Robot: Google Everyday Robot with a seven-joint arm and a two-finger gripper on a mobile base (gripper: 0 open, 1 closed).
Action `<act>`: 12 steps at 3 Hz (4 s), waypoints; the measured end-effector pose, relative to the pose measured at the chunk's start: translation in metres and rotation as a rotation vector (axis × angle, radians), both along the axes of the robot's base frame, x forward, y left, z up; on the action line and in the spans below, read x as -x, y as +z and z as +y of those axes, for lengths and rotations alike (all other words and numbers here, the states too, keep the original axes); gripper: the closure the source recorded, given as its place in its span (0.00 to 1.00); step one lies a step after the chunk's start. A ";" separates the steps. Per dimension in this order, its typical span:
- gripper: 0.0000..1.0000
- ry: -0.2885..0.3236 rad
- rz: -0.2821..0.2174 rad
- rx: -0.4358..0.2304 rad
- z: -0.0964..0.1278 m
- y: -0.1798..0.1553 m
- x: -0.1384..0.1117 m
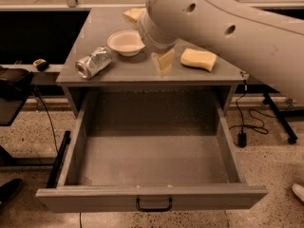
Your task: Place 7up can into top drawer
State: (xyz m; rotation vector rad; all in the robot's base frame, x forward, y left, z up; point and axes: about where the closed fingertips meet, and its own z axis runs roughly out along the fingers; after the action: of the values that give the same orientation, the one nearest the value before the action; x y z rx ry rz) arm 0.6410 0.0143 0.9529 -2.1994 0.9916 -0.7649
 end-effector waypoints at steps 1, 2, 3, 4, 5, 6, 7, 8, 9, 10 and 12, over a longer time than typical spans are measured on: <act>0.00 0.151 -0.023 0.089 0.028 -0.019 -0.015; 0.00 0.216 -0.050 0.155 0.029 -0.021 -0.015; 0.00 0.229 -0.047 0.177 0.033 -0.021 -0.021; 0.00 0.285 -0.018 0.238 0.044 -0.027 -0.047; 0.00 0.327 0.038 0.326 0.057 -0.030 -0.082; 0.00 0.342 0.124 0.407 0.063 -0.038 -0.102; 0.00 0.356 0.194 0.451 0.066 -0.053 -0.109; 0.00 0.387 0.239 0.494 0.076 -0.071 -0.112; 0.00 0.413 0.267 0.519 0.085 -0.085 -0.116; 0.00 0.437 0.275 0.545 0.103 -0.085 -0.113; 0.16 0.494 0.336 0.537 0.154 -0.101 -0.090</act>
Offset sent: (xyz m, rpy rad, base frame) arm 0.0133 0.0253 -0.0166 -0.0770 -0.0203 0.1324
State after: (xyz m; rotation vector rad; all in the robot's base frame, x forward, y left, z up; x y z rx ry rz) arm 0.7311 0.1679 0.8517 -2.9473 0.3563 -0.4670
